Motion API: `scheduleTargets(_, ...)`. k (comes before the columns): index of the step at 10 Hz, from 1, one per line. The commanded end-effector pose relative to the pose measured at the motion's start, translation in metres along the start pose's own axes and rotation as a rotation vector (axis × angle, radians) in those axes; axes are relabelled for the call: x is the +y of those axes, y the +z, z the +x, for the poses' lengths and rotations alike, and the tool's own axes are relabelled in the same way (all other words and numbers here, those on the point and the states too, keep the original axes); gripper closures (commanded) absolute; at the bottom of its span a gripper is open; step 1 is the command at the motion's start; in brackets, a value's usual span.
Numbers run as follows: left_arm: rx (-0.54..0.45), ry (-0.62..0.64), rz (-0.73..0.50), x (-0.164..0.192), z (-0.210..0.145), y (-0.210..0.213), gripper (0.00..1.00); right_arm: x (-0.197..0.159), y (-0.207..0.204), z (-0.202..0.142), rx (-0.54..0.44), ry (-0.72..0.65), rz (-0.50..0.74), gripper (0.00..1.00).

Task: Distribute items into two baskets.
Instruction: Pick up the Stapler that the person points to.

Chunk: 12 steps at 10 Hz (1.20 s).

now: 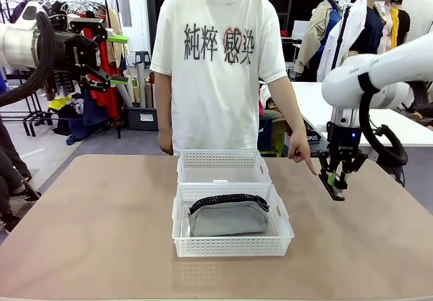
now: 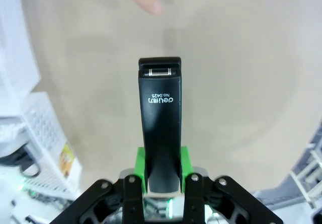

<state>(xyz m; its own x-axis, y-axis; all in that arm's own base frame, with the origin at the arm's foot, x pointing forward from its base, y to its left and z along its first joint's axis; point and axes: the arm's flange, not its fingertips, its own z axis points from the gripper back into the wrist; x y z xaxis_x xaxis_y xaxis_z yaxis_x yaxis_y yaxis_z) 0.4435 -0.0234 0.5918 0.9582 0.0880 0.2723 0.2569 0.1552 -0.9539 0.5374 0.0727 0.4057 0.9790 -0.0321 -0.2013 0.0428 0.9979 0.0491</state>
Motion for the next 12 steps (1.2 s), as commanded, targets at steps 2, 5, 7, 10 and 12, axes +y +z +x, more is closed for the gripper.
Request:
scheduleTargets(2, 0.002, 0.000, -0.017, -0.002, -0.001, 0.002, 0.00, 0.024, 0.058, -0.015, -0.049, -0.024, 0.047, 1.00)
scheduleTargets(5, 0.002, 0.000, -0.017, -0.002, -0.001, 0.002, 0.00, 0.045, 0.122, -0.018, -0.095, -0.025, 0.057, 1.00)
scheduleTargets(7, 0.002, 0.000, -0.017, -0.002, -0.001, 0.002, 0.00, 0.058, 0.158, -0.023, -0.118, -0.018, 0.037, 1.00)
scheduleTargets(10, 0.002, 0.000, -0.017, -0.002, -0.001, 0.002, 0.00, 0.078, 0.207, -0.041, -0.157, 0.006, 0.029, 1.00)
scheduleTargets(12, 0.002, 0.000, -0.017, -0.002, -0.001, 0.002, 0.00, 0.085, 0.236, -0.052, -0.199, 0.004, 0.039, 1.00)
